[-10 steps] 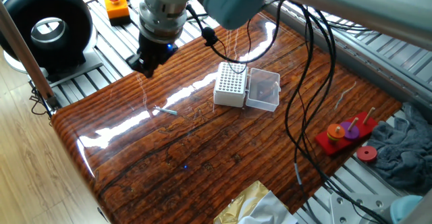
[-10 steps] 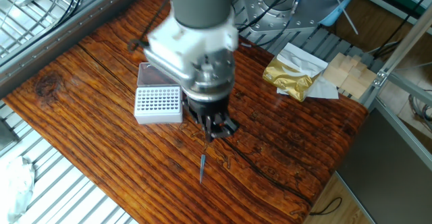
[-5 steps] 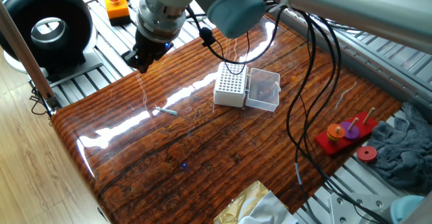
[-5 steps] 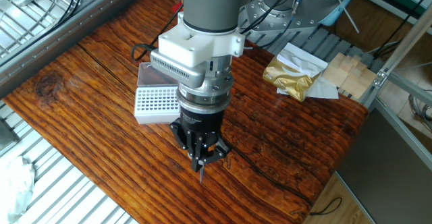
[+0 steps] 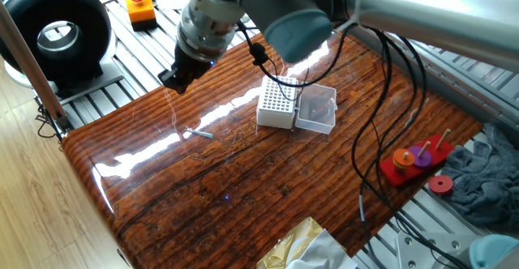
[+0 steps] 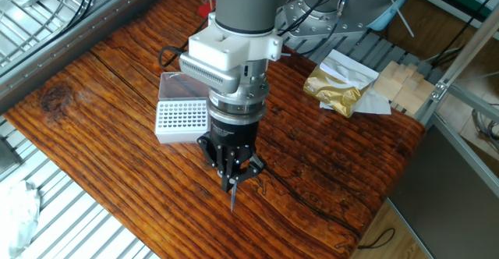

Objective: Insert a medium pipette tip into the holder for medium pipette tips

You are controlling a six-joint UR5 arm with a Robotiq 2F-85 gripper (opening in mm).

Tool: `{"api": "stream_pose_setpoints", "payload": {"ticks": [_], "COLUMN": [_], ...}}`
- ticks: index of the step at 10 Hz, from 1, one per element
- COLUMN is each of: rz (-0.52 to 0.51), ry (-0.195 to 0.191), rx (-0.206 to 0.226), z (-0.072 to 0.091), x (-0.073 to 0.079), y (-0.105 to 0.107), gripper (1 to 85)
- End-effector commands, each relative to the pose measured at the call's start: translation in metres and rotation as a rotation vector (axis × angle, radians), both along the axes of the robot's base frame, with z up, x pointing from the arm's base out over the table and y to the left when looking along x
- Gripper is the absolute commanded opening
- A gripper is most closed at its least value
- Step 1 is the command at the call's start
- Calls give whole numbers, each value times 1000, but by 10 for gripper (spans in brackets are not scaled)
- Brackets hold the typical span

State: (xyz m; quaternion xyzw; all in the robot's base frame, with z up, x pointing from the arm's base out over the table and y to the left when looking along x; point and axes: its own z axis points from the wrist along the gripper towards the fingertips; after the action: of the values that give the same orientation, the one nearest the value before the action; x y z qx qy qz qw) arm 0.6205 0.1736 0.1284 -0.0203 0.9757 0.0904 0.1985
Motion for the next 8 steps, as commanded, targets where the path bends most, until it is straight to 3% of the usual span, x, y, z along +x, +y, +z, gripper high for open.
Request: {"api": "stream_pose_setpoints", "payload": {"ticks": [1,3,6,8], "rz": [-8,-3,7,2], "ry": [-17,-27,-65,-67], "rx": [20,8,25,36], "z": [-9,-17,-28,-27], "x": [-10,-12,-7,-8], "y": [-2,-7,-9,-5], "gripper": [10,10,10,10]}}
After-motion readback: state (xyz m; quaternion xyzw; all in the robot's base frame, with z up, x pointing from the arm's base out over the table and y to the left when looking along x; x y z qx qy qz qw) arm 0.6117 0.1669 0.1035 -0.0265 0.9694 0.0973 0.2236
